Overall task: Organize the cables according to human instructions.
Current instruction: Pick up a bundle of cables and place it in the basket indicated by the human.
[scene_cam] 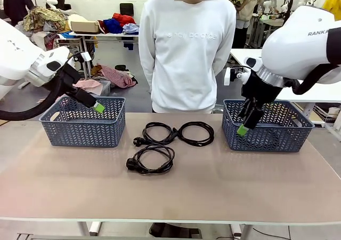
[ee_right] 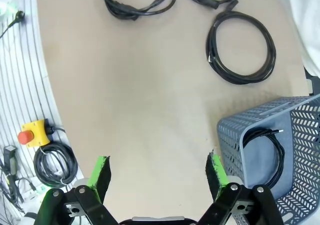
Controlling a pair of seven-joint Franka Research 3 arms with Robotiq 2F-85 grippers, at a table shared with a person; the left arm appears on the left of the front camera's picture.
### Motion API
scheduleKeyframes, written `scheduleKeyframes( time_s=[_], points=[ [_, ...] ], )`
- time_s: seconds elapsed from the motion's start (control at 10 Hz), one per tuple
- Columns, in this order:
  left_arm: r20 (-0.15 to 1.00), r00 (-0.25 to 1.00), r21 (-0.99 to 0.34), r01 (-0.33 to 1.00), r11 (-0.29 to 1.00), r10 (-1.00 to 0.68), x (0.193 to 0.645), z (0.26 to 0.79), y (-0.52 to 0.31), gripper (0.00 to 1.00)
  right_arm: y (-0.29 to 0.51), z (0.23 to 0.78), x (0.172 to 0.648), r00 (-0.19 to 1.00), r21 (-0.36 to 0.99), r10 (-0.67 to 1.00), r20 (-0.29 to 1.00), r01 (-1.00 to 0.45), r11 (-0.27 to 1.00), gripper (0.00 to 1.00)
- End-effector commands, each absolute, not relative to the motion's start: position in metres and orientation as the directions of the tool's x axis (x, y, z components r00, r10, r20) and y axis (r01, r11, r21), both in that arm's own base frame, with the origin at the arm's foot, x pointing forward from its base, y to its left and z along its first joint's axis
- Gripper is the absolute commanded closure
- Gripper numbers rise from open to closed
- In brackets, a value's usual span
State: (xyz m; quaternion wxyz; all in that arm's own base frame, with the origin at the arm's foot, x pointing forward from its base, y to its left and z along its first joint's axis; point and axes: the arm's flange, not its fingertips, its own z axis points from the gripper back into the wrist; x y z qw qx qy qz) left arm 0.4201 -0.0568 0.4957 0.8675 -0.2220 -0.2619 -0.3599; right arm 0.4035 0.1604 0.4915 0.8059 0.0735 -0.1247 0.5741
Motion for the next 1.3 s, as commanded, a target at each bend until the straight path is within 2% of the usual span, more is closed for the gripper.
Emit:
scheduleKeyframes(
  time_s=[0.0, 1.2],
  points=[
    [0.631, 0.588, -0.204, 0.755, 0.623, -0.506, 0.4192, 0.4947, -0.0556, 0.0, 0.1619, 0.4947, 0.4069, 0.311, -0.024, 0.907, 0.285, -0.943, 0.331, 0.0],
    [0.631, 0.588, -0.204, 0.755, 0.623, -0.506, 0.4192, 0.4947, -0.0556, 0.0, 0.1619, 0.4947, 0.4069, 0.311, -0.024, 0.907, 0.285, -0.943, 0.331, 0.0]
  ],
)
